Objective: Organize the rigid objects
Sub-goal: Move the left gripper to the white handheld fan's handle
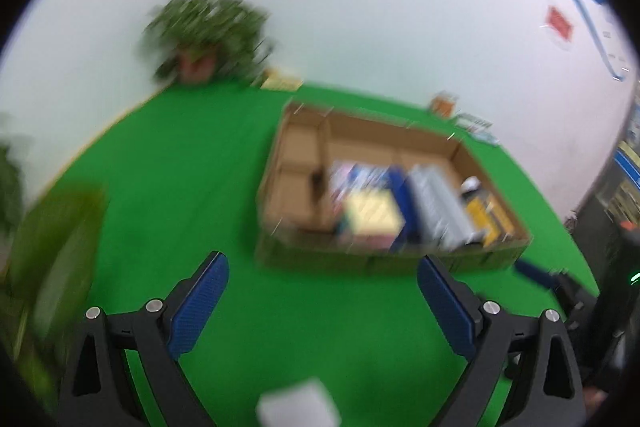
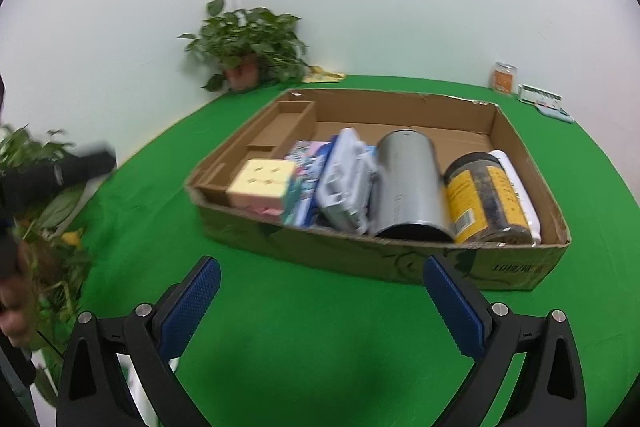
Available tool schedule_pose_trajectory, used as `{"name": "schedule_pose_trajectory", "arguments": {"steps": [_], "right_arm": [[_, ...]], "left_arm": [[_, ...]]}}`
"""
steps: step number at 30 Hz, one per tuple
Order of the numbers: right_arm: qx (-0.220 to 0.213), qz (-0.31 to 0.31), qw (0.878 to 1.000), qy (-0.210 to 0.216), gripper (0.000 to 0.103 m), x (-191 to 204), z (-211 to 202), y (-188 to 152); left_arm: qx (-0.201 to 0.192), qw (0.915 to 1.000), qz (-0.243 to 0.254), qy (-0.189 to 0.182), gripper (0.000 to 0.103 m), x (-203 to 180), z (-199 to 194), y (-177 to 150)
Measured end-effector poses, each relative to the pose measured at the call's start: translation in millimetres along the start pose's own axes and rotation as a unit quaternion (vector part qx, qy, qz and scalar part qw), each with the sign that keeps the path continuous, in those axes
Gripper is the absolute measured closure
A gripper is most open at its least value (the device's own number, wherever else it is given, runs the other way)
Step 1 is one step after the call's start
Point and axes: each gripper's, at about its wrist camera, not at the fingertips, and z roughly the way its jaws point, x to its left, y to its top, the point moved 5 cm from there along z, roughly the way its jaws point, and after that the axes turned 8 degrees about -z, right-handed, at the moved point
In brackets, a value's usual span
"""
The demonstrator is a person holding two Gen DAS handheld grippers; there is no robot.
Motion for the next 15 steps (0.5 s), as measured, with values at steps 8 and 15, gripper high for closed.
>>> {"name": "schedule_pose_trajectory", "arguments": {"steps": [8, 15], "right_arm": [[0.038, -0.050, 0.994, 0.093, 0.001, 67.3, -32.2, -65.1], [0.083, -0.046, 0.985, 0.146, 0.001, 96.9, -43.3, -114.9]], "left_arm": [[0.142, 0.9846, -0.099, -0.027, 0.008, 47.1, -11.0, -91.1], [0.207, 0.9687, -0.128, -0.050, 0.009, 41.7, -7.9, -133.2]]}}
